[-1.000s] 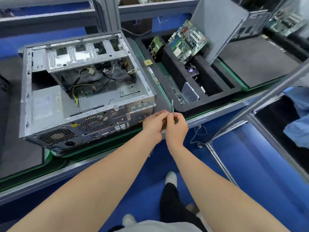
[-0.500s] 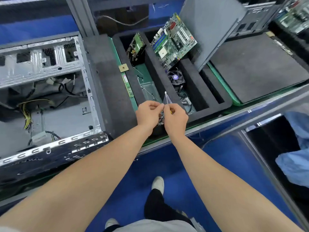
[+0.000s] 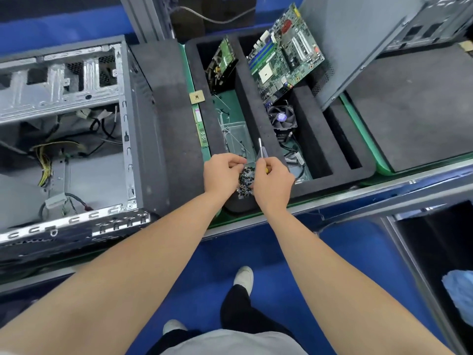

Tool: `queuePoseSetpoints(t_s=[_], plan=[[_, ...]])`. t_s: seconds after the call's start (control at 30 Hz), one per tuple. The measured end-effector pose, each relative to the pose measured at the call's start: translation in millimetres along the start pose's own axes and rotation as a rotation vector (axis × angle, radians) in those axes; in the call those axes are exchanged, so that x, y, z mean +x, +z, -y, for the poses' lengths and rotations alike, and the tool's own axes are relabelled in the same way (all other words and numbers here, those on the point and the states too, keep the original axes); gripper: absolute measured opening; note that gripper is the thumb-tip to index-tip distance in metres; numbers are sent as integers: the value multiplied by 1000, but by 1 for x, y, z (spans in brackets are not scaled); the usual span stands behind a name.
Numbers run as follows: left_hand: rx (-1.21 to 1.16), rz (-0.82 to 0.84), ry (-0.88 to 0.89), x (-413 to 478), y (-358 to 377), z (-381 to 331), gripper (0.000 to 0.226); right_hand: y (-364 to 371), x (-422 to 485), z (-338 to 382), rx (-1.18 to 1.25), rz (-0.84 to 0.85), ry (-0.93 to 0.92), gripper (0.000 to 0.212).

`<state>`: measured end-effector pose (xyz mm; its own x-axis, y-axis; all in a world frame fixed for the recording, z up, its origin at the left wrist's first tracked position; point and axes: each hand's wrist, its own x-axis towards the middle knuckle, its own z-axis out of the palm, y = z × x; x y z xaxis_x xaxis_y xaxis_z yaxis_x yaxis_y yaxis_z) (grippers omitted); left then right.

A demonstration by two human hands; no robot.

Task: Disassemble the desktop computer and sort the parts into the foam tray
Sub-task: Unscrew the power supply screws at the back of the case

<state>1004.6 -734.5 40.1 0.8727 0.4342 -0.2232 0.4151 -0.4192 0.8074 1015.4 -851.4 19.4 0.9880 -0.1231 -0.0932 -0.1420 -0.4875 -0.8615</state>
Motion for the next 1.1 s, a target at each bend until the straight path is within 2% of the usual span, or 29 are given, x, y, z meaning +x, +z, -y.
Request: queuePoseSetpoints(t_s=[0.2,0.33,0.53,0.9,1.1], plan=[[-4,15,-35,-9,-1,-5,25,-2,-3,4,1,5,-1,29],[-55,111,-73,-18,-8,-9,36,-1,-7,8,-33,-13,-24,31],[-108,194,-37,-33,-41,-24,34,1,-20,37,24,4,-61,24],[-436,99,48,-66,-149,-48,41,33,-71,153,138,-36,-275,22],[-482,42,113,-84,-220,-35,39,59,-112,204,155,5,-368,21]])
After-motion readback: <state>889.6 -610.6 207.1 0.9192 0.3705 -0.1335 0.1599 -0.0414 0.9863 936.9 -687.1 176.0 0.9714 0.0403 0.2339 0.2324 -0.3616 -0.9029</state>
